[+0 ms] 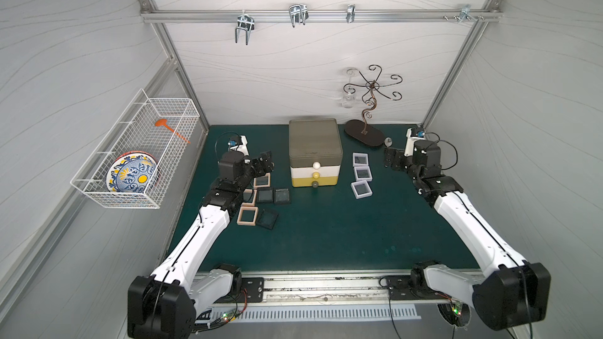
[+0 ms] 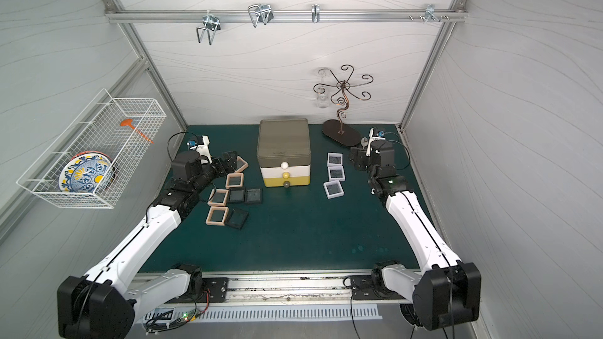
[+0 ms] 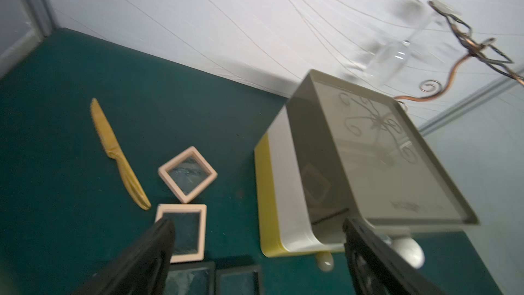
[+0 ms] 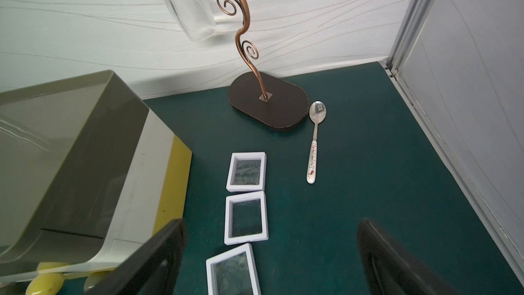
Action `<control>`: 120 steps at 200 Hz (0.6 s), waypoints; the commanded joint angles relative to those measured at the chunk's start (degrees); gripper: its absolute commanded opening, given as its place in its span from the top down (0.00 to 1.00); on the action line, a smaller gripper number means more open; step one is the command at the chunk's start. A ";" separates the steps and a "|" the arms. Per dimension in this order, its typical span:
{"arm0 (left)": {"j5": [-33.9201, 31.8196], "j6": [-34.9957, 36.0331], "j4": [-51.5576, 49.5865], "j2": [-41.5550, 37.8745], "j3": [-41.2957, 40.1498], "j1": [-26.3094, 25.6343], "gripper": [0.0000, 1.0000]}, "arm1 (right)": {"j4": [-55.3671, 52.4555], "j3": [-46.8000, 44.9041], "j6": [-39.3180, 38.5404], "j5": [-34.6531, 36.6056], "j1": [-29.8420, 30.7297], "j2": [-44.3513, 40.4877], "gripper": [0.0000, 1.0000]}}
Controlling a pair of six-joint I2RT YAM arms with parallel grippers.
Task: Place the brooch boxes into the drawer by color
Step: Open the drawer in the storage box.
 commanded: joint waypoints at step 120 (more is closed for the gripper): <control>-0.52 -10.72 -0.82 17.40 8.65 -20.75 0.07 | -9.53 2.85 1.42 -1.68 -0.22 2.60 0.01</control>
